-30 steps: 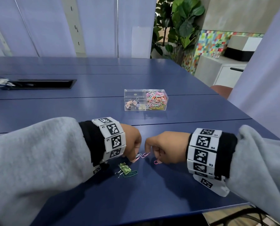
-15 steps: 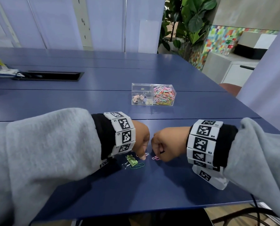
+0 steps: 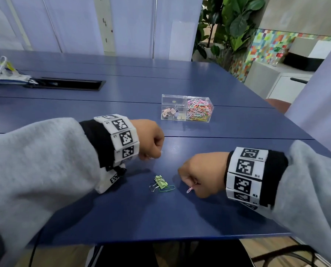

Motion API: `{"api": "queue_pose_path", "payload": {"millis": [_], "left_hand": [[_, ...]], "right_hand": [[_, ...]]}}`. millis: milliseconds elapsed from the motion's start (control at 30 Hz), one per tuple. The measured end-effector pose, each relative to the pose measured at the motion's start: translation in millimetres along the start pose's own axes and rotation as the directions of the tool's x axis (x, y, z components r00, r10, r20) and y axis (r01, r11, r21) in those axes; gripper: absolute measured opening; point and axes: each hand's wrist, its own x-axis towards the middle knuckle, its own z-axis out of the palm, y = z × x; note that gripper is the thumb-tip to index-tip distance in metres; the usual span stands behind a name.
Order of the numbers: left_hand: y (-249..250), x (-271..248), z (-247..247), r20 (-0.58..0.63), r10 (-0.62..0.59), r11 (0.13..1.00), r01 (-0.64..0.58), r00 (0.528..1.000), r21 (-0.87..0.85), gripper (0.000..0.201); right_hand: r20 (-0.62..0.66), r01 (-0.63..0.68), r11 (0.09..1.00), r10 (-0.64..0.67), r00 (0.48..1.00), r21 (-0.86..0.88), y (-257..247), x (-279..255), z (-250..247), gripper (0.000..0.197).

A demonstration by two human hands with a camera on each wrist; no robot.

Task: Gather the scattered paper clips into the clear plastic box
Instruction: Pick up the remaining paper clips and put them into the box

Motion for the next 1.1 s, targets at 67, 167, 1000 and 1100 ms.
{"api": "queue_pose_path", "payload": {"millis": [67, 167, 1000, 1100], "left_hand": [[-11.7, -2.9, -2.3, -0.055, -0.037, 0.993, 0.031, 0.998, -0.112, 0.015], [-25.2, -3.6, -4.1, -0.104, -0.076, 0.971, 0.050, 0.992, -0.234, 0.019], [-28.9, 4.6, 1.4, -0.084, -0.106, 0.985, 0.093, 0.991, -0.144, 0.020], [-28.5, 4.1, 1.3, -0.086, -0.098, 0.987, 0.085, 0.992, -0.139, 0.019]], "right_hand": [[0.002, -0.002, 0.996, 0.002, 1.000, 0.093, 1.0, -1.6, -3.6, 0.023], [0.009, 0.002, 0.990, -0.003, 1.000, 0.141, 0.9, -1.2, -5.5, 0.023], [-0.039, 0.050, 0.983, -0.044, 0.998, 0.179, -14.2, 0.6, -8.9, 0.036], [-0.082, 0.063, 0.966, -0.043, 0.996, 0.251, -13.4, 2.6, -10.6, 0.037]]}}
